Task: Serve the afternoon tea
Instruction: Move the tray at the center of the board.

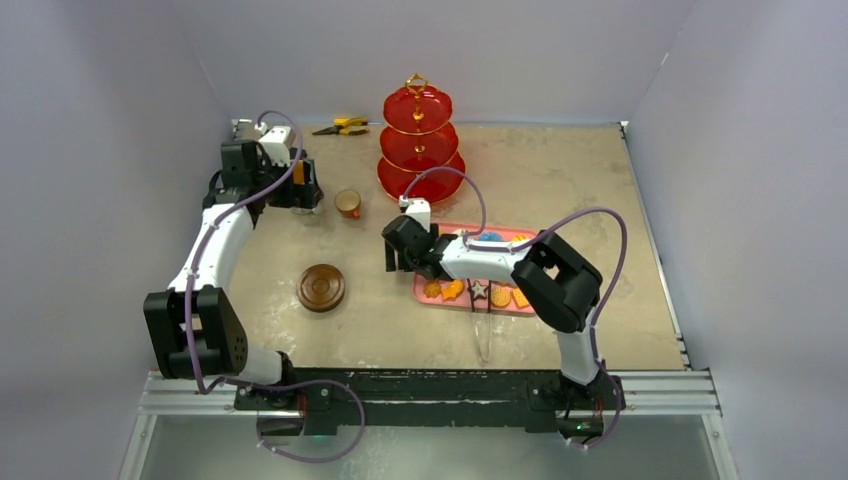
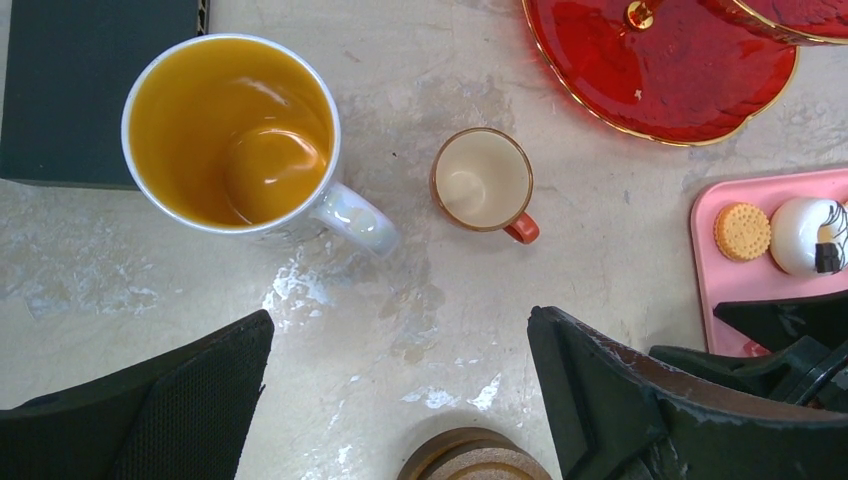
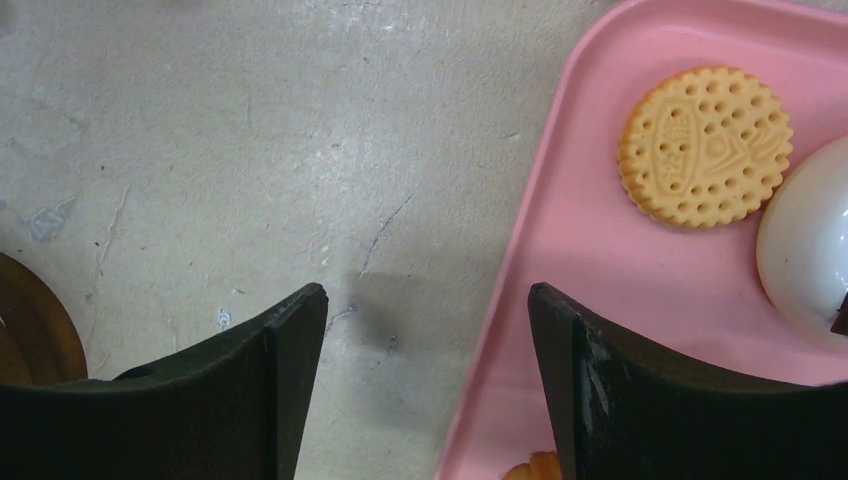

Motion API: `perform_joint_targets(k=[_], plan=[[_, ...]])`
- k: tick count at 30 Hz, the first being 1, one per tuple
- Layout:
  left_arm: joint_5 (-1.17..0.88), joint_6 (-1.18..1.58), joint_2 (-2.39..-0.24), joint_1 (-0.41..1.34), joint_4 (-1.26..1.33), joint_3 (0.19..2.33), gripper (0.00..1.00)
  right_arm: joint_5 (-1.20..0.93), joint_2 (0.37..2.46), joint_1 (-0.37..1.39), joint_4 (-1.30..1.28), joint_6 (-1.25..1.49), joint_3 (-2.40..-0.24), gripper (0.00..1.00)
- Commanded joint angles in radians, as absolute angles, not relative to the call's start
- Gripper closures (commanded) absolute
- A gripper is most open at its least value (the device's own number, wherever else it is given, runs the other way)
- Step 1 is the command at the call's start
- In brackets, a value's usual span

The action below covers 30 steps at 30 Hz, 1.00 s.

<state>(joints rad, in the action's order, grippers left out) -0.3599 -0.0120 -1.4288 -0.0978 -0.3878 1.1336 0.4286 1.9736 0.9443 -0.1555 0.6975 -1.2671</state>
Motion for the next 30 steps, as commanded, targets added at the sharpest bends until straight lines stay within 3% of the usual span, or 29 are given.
perform_joint_targets(k=[1, 12, 20, 30], plan=[[-0.368, -0.022, -1.402, -0.103, -0.399, 1.183, 0.01, 0.454, 1.969, 0.945, -0.136, 0.731, -1.25, 0.28], [-0.355, -0.009, -1.39, -0.103, -0.397, 1.203, 0.01, 0.461, 1.908, 0.86, -0.116, 0.736, -1.174, 0.8], [-0.382, -0.008, -1.387, -0.102, -0.405, 1.215, 0.01, 0.486, 1.831, 0.735, -0.086, 0.693, -1.105, 0.96], [-0.391, -0.011, -1.378, -0.102, -0.416, 1.209, 0.0, 0.504, 1.791, 0.633, -0.031, 0.596, -1.032, 0.98]])
